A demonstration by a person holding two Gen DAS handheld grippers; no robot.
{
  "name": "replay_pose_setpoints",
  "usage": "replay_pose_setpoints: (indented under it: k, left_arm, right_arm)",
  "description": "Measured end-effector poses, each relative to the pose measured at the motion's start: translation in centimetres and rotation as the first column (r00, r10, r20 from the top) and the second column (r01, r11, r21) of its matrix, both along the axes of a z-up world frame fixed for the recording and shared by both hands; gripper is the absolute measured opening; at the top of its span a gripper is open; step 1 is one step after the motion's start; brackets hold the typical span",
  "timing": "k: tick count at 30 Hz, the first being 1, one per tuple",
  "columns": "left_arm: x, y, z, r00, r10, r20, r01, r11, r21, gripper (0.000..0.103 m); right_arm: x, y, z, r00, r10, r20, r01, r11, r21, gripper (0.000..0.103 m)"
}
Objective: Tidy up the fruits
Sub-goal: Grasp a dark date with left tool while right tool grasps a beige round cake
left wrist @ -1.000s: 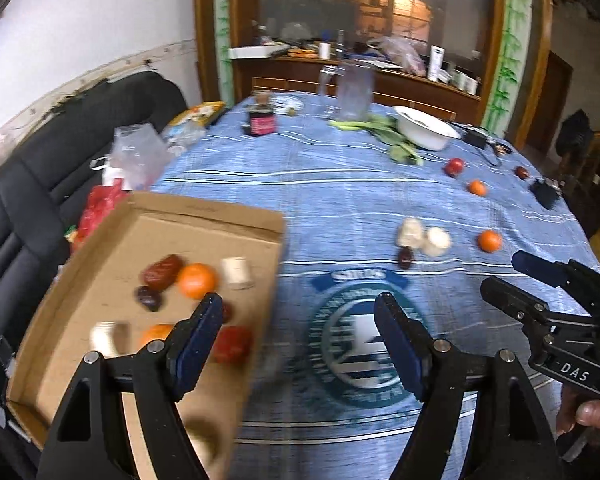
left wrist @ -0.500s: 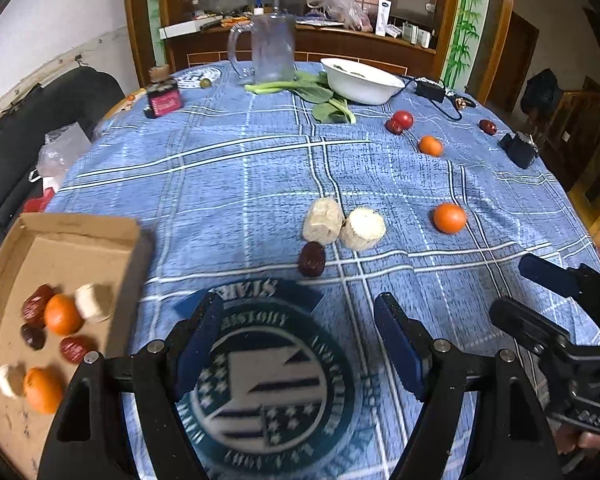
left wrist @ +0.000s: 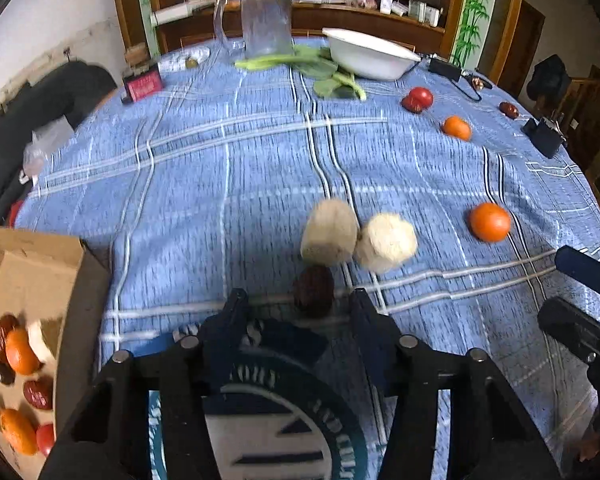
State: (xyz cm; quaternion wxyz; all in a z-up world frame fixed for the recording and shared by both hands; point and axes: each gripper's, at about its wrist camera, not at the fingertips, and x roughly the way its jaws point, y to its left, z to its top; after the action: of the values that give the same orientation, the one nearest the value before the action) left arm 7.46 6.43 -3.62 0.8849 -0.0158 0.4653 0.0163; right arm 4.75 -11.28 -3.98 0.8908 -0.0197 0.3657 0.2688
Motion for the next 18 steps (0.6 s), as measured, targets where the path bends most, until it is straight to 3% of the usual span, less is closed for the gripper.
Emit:
replay_pose_setpoints:
  k: [4, 11, 18]
  left_arm:
    - [0.2, 0.2, 0.2, 1.000, 0.001, 0.011, -0.001, 1.000, 0.011, 0.018]
    - [-1.0, 1.3, 0.9, 0.999, 0.037, 0.026, -0.037, 0.999, -0.007, 0.018]
    - [-2.0, 2.0, 1.5, 0.998, 0.063, 0.031, -0.064, 0.998, 0.024, 0.018]
  right_arm:
    - [0.7, 0.8, -0.1, 1.000, 0.019, -0.005, -0.019, 1.000, -0.005, 0.071]
    - [2.4, 5.1, -0.6, 0.993, 0.119, 0.015, -0.118, 0.990, -0.072, 0.071]
    - [5.2, 8.8, -2.3, 0.985, 0.171, -0.015, -0.172, 0.975, -0.142, 0.070]
